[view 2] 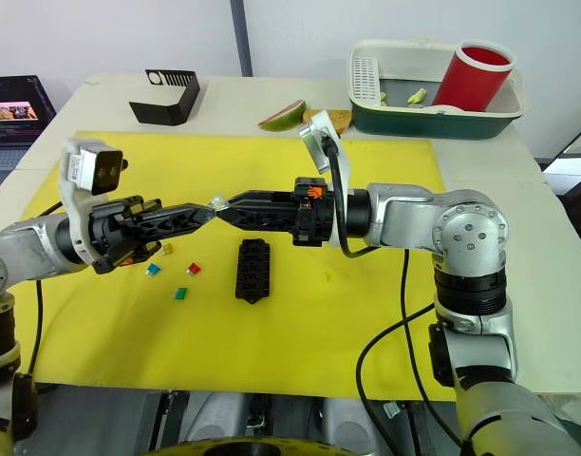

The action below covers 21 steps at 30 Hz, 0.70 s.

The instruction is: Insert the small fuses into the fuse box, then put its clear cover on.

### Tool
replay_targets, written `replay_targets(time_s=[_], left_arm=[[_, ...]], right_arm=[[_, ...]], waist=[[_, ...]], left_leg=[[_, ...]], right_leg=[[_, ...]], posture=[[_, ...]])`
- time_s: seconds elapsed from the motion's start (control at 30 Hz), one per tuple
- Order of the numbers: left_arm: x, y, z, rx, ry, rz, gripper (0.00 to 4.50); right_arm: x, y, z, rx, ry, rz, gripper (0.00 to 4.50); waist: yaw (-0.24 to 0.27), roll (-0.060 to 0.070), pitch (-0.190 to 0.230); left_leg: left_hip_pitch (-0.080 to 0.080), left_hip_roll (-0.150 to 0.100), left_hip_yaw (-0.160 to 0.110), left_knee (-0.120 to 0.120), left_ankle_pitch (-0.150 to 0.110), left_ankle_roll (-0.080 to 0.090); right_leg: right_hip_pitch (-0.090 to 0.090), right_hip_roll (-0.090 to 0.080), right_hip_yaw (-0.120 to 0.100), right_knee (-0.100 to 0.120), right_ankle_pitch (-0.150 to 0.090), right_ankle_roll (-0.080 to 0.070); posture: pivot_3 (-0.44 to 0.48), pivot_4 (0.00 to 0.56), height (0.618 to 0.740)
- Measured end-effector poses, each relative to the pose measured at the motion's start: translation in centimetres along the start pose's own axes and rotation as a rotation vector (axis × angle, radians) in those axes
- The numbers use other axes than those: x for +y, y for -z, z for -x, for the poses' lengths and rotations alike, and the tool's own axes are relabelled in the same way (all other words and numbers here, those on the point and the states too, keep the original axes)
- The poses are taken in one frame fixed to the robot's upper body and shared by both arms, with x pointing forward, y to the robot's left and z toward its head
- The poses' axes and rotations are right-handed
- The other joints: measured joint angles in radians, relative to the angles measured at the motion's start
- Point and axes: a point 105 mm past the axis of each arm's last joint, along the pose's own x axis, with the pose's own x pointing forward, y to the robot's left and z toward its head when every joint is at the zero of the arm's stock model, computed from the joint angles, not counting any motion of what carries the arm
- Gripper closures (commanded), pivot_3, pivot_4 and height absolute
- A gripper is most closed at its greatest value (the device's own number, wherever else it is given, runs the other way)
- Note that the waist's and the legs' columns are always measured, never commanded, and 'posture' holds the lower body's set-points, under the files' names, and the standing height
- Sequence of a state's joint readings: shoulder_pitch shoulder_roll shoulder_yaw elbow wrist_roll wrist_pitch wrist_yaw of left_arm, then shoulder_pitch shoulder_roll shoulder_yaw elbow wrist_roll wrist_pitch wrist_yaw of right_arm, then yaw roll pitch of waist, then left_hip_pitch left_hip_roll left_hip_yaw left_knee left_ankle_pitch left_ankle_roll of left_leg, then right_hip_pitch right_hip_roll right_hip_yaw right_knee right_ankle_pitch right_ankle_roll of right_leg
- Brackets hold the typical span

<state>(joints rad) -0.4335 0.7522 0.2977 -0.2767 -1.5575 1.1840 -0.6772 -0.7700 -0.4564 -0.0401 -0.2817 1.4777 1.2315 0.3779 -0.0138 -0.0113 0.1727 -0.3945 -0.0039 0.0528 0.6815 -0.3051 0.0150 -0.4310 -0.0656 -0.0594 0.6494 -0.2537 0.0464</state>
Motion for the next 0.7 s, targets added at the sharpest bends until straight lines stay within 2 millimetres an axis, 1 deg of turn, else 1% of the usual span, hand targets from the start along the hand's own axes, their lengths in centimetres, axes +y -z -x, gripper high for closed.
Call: replay_targets(time_s=[0.07, 0.17, 0.2, 0.23, 0.57, 0.67, 0.7], left_arm=[[0.0, -0.02, 0.0, -0.001, 0.0, -0.001, 4.5], [0.0, -0.11, -0.01, -0.007, 0.0, -0.005, 4.5], [-0.08, -0.13, -0.03, -0.008, 0.005, -0.008, 4.5], [-0.19, -0.12, -0.07, -0.007, 0.01, -0.011, 4.5], [-0.16, 0.25, 0.09, 0.015, -0.006, -0.019, 4.5], [0.18, 0.63, 0.41, 0.055, -0.044, -0.031, 3.64], [0.4, 0.73, 0.57, 0.078, -0.068, -0.042, 3.18]], right_arm=[[0.0, 0.02, -0.01, 0.001, 0.0, 0.0, 3.17], [-0.01, 0.02, -0.01, 0.001, 0.0, 0.0, 3.88], [-0.07, 0.01, 0.0, 0.001, 0.005, 0.0, 4.31], [-0.16, 0.0, 0.04, 0.0, 0.011, -0.001, 4.42], [-0.27, 0.25, -0.13, 0.014, 0.015, -0.005, 4.42], [-0.38, 0.21, -0.27, 0.034, 0.026, 0.016, 4.5], [-0.49, -0.04, -0.11, 0.044, 0.042, 0.038, 4.5]], waist=[[0.0, 0.0, 0.0], [0.0, 0.0, 0.0], [0.0, 0.0, 0.0], [0.0, 0.0, 0.0], [-0.001, 0.0, 0.0], [-0.001, 0.0, 0.0], [-0.001, 0.0, 0.0]], left_leg=[[0.0, 0.0, 0.0, 0.0, 0.0, 0.0], [0.0, 0.0, 0.0, 0.0, 0.0, 0.0], [0.0, 0.0, 0.0, 0.0, 0.0, 0.0], [0.0, 0.0, 0.0, 0.0, 0.0, 0.0], [0.0, 0.0, 0.0, 0.0, 0.0, 0.0], [0.0, 0.0, 0.0, 0.0, 0.0, 0.0], [0.0, 0.0, 0.0, 0.0, 0.0, 0.0]], right_leg=[[0.0, 0.0, 0.0, 0.0, 0.0, 0.0], [0.0, 0.0, 0.0, 0.0, 0.0, 0.0], [0.0, 0.0, 0.0, 0.0, 0.0, 0.0], [0.0, 0.0, 0.0, 0.0, 0.0, 0.0], [0.0, 0.0, 0.0, 0.0, 0.0, 0.0], [0.0, 0.0, 0.0, -0.001, 0.0, 0.0], [0.0, 0.0, 0.0, -0.001, 0.0, 0.0]], posture=[[0.0, 0.15, 0.74], [0.0, 0.15, 0.74], [0.0, 0.15, 0.74], [0.0, 0.15, 0.74], [0.0, 0.15, 0.74], [0.0, 0.15, 0.74], [0.0, 0.15, 0.74]])
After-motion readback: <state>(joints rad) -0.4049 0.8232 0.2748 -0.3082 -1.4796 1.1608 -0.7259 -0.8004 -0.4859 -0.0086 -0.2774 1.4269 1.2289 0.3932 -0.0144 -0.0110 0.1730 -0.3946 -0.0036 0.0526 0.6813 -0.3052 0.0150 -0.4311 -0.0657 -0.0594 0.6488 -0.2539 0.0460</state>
